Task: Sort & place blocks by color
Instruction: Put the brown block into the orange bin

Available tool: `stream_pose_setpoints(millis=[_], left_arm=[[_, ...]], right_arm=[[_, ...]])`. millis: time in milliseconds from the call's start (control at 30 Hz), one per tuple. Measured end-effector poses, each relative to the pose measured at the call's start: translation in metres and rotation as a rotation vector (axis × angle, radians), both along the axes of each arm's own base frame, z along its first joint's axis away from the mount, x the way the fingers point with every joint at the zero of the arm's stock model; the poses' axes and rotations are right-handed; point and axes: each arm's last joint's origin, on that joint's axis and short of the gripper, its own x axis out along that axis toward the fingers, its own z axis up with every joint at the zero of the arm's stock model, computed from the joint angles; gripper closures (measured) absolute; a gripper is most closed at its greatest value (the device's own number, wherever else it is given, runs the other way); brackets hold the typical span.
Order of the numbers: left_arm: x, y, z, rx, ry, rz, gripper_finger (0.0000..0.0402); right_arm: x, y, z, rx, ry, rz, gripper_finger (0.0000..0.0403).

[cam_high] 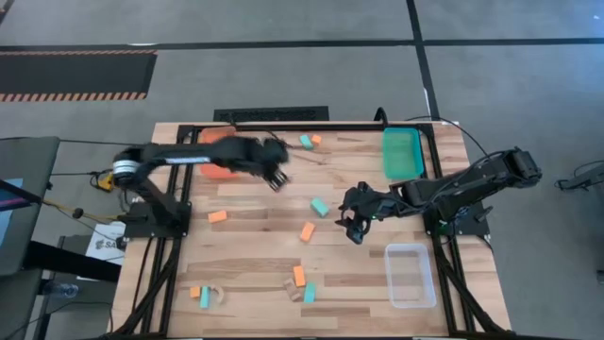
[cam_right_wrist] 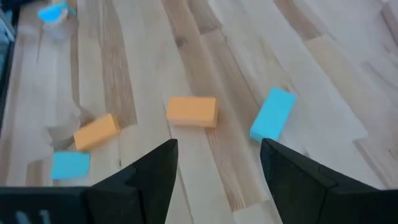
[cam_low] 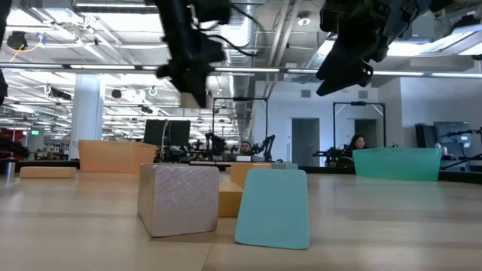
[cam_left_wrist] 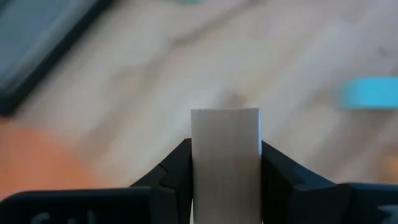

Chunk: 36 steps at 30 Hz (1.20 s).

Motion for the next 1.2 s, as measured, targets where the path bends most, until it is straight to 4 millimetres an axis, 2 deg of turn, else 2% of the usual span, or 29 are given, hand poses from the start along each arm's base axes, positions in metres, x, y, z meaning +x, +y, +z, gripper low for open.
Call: stream_pose_setpoints(millis=[133,200,300,467,633,900,967,1067,1200], left_arm=[[-0.053,0.023,0.021,0.045,-0.048,0.139,0.0301],[-0.081,0.032,0.022,0.04,-0.065,0.206,0.0301],[-0.119,0.046,0.009,0.029,-0.094,0.324,0.0301],[-0.157,0.069,-0.029,-0.028,-0.152,0.473,0.0301],[-0.172,0.091,-0.062,-0.102,-0.18,0.595,0.0301],[-0.168,0.118,-0.092,-0.138,-0.12,0.633,0.0298],[-0.167,0.12,-0.099,-0.156,-0.102,0.647,0.0272],[-0.166,0.122,-0.105,-0.171,-0.082,0.651,0.021],[-0.166,0.122,-0.105,-0.166,-0.071,0.621,0.0133]], right_arm=[[0.004,-0.003,0.004,0.012,-0.048,-0.017,0.0148],[0.005,-0.005,0.004,0.021,-0.061,-0.031,0.0149],[0.006,-0.007,0.006,0.024,-0.076,-0.041,0.0149],[0.007,-0.015,0.006,0.023,-0.079,-0.07,0.0149],[0.009,-0.023,0.007,0.027,-0.098,-0.101,0.0149],[0.009,-0.029,0.008,0.026,-0.102,-0.123,0.0149],[0.009,-0.029,0.007,0.026,-0.101,-0.122,0.0149],[0.009,-0.028,0.007,0.026,-0.101,-0.122,0.0149],[0.009,-0.028,0.007,0.026,-0.1,-0.12,0.0149]])
